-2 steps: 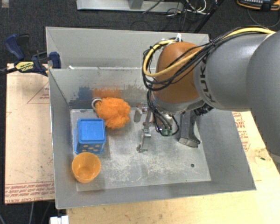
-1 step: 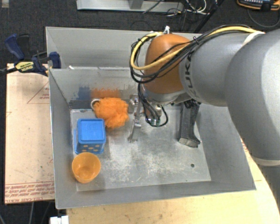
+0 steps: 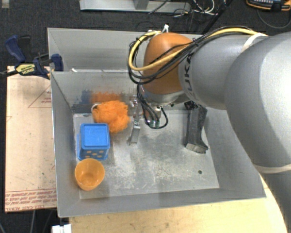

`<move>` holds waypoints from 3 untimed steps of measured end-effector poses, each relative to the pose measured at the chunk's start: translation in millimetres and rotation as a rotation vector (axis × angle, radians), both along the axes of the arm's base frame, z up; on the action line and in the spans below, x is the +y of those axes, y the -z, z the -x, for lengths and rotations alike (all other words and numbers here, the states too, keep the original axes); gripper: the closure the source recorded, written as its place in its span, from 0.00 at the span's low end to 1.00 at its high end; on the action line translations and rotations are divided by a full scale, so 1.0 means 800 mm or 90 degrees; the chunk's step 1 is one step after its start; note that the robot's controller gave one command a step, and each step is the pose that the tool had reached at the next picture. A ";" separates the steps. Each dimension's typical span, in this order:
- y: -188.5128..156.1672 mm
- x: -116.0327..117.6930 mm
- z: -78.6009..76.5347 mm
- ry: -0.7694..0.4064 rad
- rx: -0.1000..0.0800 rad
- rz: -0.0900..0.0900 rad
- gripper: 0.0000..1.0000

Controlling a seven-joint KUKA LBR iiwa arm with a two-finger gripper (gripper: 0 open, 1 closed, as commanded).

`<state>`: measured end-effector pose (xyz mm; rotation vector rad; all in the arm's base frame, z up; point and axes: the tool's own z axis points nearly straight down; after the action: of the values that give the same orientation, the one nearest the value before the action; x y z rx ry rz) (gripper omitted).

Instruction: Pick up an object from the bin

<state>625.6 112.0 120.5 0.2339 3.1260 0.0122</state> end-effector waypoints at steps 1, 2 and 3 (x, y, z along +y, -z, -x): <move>0.041 0.026 -0.022 0.040 -0.006 0.003 0.00; 0.056 0.045 0.017 -0.007 -0.002 0.002 0.00; 0.030 0.110 0.036 -0.087 -0.012 0.006 1.00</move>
Offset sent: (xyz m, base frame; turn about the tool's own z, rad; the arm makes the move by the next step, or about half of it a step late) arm -0.0563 0.0446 -0.0463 -0.2045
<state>596.7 199.8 96.7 0.0196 3.1158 0.0010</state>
